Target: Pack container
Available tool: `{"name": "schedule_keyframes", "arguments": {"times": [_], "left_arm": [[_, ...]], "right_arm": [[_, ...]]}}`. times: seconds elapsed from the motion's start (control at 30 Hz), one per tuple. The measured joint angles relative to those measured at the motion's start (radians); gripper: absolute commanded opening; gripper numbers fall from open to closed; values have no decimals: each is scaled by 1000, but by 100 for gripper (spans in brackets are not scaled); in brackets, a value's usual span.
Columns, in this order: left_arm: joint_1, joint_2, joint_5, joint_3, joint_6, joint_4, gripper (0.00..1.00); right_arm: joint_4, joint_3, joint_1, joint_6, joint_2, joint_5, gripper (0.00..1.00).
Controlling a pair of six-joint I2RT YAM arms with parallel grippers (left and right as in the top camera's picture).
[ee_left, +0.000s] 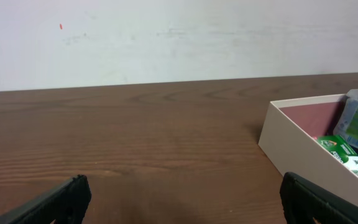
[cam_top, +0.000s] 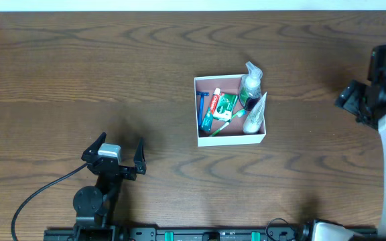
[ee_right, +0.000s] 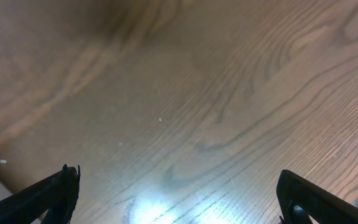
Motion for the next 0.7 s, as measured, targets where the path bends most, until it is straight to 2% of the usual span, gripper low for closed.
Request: {"name": "schedule_keyframes", "arguments": {"times": [0.43, 0.57, 0.7], "left_arm": [[0, 0, 0, 0, 0, 0, 98], [0, 0, 0, 0, 0, 0, 98], [0, 0, 0, -2, 0, 2, 98]], "right_arm": [[29, -11, 0, 0, -241, -6, 99], [130, -98, 0, 0, -342, -29, 99], [327, -292, 7, 0, -470, -47, 99]]}}
